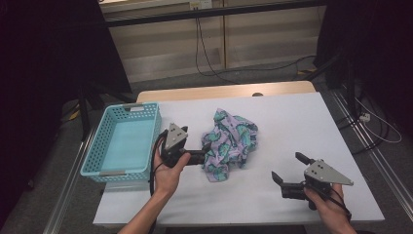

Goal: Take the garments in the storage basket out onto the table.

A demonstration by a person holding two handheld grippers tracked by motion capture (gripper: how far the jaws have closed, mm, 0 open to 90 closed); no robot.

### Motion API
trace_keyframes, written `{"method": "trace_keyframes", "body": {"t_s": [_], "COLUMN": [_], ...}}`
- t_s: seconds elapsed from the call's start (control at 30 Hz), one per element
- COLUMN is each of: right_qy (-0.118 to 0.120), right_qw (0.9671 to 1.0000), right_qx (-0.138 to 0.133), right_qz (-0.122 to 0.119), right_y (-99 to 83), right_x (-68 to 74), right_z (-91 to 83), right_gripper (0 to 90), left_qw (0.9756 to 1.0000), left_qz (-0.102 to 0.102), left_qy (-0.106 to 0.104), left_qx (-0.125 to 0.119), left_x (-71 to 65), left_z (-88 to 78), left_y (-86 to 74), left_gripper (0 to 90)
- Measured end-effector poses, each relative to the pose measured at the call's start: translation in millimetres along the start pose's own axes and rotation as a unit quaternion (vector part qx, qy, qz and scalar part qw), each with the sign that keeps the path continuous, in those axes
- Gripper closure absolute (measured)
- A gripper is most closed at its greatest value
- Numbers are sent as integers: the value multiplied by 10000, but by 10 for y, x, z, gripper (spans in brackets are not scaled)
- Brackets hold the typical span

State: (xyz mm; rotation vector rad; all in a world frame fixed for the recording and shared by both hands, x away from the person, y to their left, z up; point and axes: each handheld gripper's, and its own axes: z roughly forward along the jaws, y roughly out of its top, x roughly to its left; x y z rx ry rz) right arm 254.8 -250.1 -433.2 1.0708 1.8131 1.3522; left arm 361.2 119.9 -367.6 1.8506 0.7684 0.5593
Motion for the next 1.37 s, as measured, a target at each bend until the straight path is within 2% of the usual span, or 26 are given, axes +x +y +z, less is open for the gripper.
{"method": "trace_keyframes", "body": {"t_s": [0.07, 0.17, 0.33, 0.43, 0.57, 0.63, 0.77, 0.9, 0.93, 0.97, 1.03, 1.1, 1.13, 1.17, 1.2, 1.3, 1.37], "right_qy": [-7, -6, -11, -14, -13, -23, -24, -25, -23, -19, -5, -11, -13, -17, -11, -20, -20], "right_qw": [10000, 10000, 10000, 10000, 10000, 10000, 10000, 10000, 10000, 10000, 10000, 10000, 10000, 10000, 10000, 10000, 10000], "right_qx": [5, 4, -2, 3, 9, 8, 9, 5, 5, -1, -15, -19, -19, -19, -21, -30, -22], "right_qz": [1, -3, -9, -5, -21, -20, -20, -16, -14, -16, -30, -35, -31, -34, -27, -24, -22], "right_y": [-1, -1, 0, -1, 0, 0, 0, 1, 1, 3, 6, 6, 6, 6, 5, 7, 5], "right_x": [-1, -1, 5, 4, 10, 10, 14, 17, 18, 18, 18, 14, 12, 11, 10, 6, 5], "right_z": [0, 4, 3, 7, 7, 8, 7, 1, -2, -5, -8, -7, -7, -9, -12, -14, -10], "right_gripper": [12, 12, 12, 12, 12, 12, 12, 12, 12, 12, 12, 12, 12, 12, 12, 12, 12], "left_qw": [10000, 10000, 9998, 9998, 9991, 9989, 9979, 9978, 9973, 9973, 9973, 9967, 9968, 9973, 9974, 9982, 9984], "left_qz": [-91, -55, -159, -137, -140, -244, -328, -195, -243, -316, -358, -264, -298, -256, -319, -248, -211], "left_qy": [-2, 14, 129, 170, 401, 396, 555, 618, 676, 649, 636, 772, 745, 690, 639, 472, 435], "left_qx": [-26, -13, 18, 26, 47, 38, 61, 138, 139, 131, 89, 30, -23, 42, 25, 271, 293], "left_x": [-1, 4, 23, 41, 67, 91, 111, 85, 79, 74, 55, 36, 32, 40, 37, 9, -2], "left_z": [-79, -177, -345, -444, -575, -629, -715, -805, -830, -847, -856, -854, -839, -829, -816, -771, -755], "left_y": [-39, -112, -251, -296, -372, -409, -500, -625, -663, -695, -711, -690, -682, -681, -693, -715, -715], "left_gripper": [71, 70, 70, 67, 66, 64, 59, 49, 49, 46, 46, 49, 45, 43, 45, 44, 44]}}
